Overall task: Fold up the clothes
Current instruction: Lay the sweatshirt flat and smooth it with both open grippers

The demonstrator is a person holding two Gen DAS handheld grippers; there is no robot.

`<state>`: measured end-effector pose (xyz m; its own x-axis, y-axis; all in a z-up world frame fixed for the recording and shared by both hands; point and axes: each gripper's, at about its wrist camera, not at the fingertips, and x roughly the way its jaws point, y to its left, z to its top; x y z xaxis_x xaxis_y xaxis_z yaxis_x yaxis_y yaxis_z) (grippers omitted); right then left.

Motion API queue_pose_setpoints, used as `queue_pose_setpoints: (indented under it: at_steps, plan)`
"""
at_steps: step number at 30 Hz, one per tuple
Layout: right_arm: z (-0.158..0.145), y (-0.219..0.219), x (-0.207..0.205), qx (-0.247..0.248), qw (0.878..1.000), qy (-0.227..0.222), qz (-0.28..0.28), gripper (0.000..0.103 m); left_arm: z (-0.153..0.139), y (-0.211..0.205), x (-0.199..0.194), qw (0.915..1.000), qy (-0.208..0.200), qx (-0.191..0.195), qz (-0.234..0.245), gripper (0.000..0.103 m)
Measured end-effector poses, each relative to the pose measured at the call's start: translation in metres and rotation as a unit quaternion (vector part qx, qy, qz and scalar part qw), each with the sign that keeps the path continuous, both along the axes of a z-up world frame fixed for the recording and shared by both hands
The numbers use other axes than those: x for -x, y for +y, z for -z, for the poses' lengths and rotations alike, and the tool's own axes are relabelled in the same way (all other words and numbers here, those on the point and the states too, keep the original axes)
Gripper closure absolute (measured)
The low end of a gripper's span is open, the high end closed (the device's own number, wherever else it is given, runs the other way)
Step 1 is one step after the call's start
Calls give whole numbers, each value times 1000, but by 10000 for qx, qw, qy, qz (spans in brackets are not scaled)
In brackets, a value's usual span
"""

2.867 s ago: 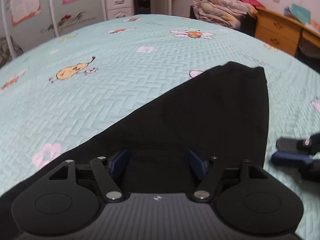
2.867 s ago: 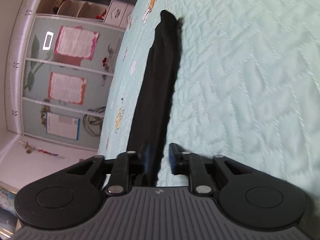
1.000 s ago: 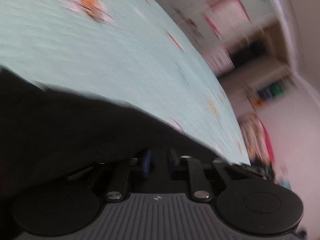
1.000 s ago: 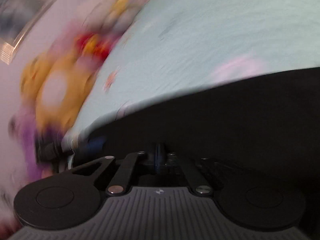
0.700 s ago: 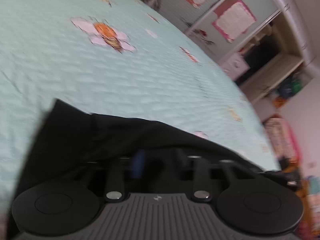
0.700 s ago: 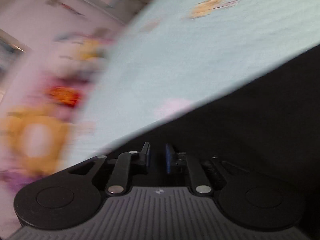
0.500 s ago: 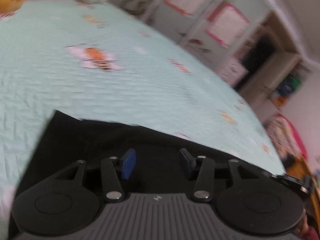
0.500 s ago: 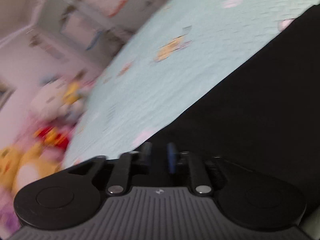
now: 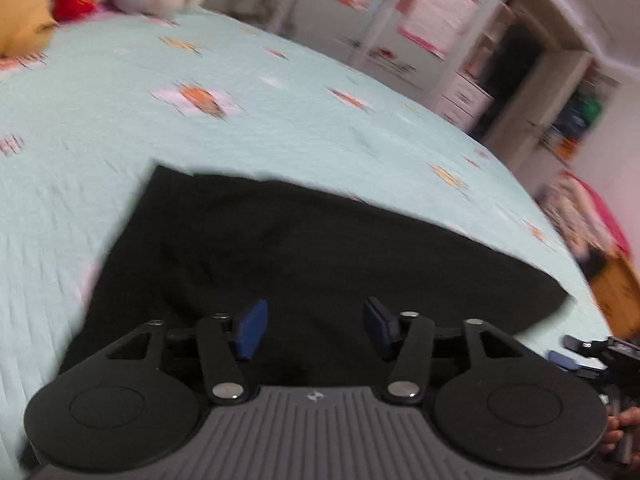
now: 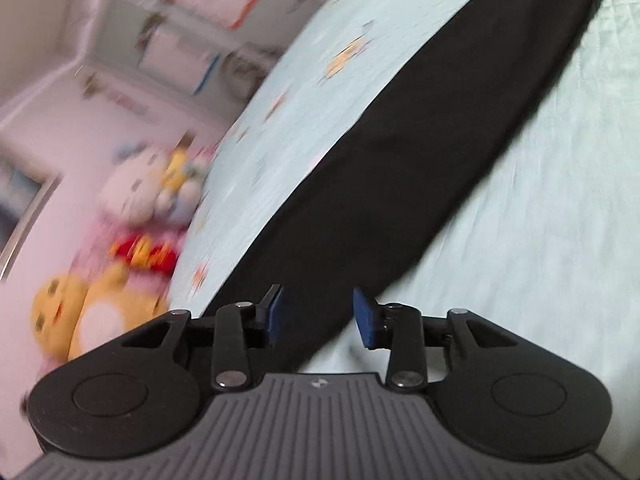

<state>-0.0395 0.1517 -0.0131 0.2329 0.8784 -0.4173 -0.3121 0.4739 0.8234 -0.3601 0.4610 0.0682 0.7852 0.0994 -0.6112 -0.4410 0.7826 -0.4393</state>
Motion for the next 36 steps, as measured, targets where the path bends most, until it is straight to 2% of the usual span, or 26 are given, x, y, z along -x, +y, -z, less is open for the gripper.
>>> queue_pose_setpoints:
  at_steps: [2,4,6,7,8,9,10,11,12,13,14,15,16,17,18,19,20,22,24,26,27,30,31,32,34,36]
  plan:
    - [3,-21,38,-189,9994,125,-278,64,10,-18,16,9989,65,247,381,42]
    - [9,-31,72,-391,9977,340,-447,63,24,-29,32,9979,147,378,514,42]
    - [18,-34,104,-576,9947,677,-519,60,38,-30,49,9986,337,208,360,43]
    - [25,-63,121,-552,9935,855,-514,59,46,-28,57,9987,460,42,208,66]
    - [28,-69,135,-453,9929,1009,-440,64,52,-25,66,9987,512,-6,56,74]
    - [33,-81,144,-385,9928,1091,-305,78,53,-20,75,9989,414,207,-83,74]
    - [37,-118,170,-284,9929,1143,-167,99,53,-15,81,9984,332,420,-202,73]
    - [37,-143,184,-185,9927,1188,-30,103,51,-14,88,9976,284,541,-318,69]
    - [36,-159,189,-99,9923,1230,108,103,45,-19,93,9979,288,437,-389,64]
    - [31,-170,194,-78,9923,1216,204,96,38,-25,94,9986,233,296,-370,54]
    - [24,-178,200,-87,9926,1175,280,80,32,-31,96,9991,178,154,-352,46]
    - [18,-187,202,-119,9934,1089,342,71,28,-36,96,9994,159,32,-311,43]
    - [16,-193,202,-59,9941,1023,353,57,30,-41,95,9995,224,-44,-220,37]
    - [16,-198,202,47,9946,975,343,50,34,-45,92,9992,352,-149,-148,36]
    - [16,-204,201,153,9950,926,334,49,43,-47,87,9975,623,-321,-119,39]
    - [17,-209,200,259,9953,878,324,55,47,-49,85,9955,801,-506,-95,40]
    - [20,-218,199,275,9938,1014,352,74,43,-52,89,9945,805,-663,-102,41]
    - [27,-242,199,207,9891,1369,502,82,35,-56,87,9929,954,-682,-197,42]
    - [21,-269,202,155,9871,1384,784,78,24,-62,89,9938,912,-584,-262,43]
    - [10,-300,205,161,9872,1112,1132,62,16,-72,95,9957,717,-573,-132,40]
    - [7,-315,204,129,9855,1033,1336,61,14,-77,95,9955,732,-606,-63,37]
    - [16,-360,201,213,9763,1047,1884,65,31,-80,85,9912,1190,-585,-51,37]
    - [18,-370,202,155,9726,1120,2033,79,33,-80,84,9911,1178,-622,-80,36]
    - [20,-379,203,79,9680,1207,2201,83,34,-81,83,9907,1191,-646,-117,36]
    - [17,-392,207,-42,9612,1249,2458,81,27,-86,81,9889,1312,-664,-203,36]
    - [4,-396,210,-16,9645,911,2479,74,18,-98,82,9882,1292,-812,-160,36]
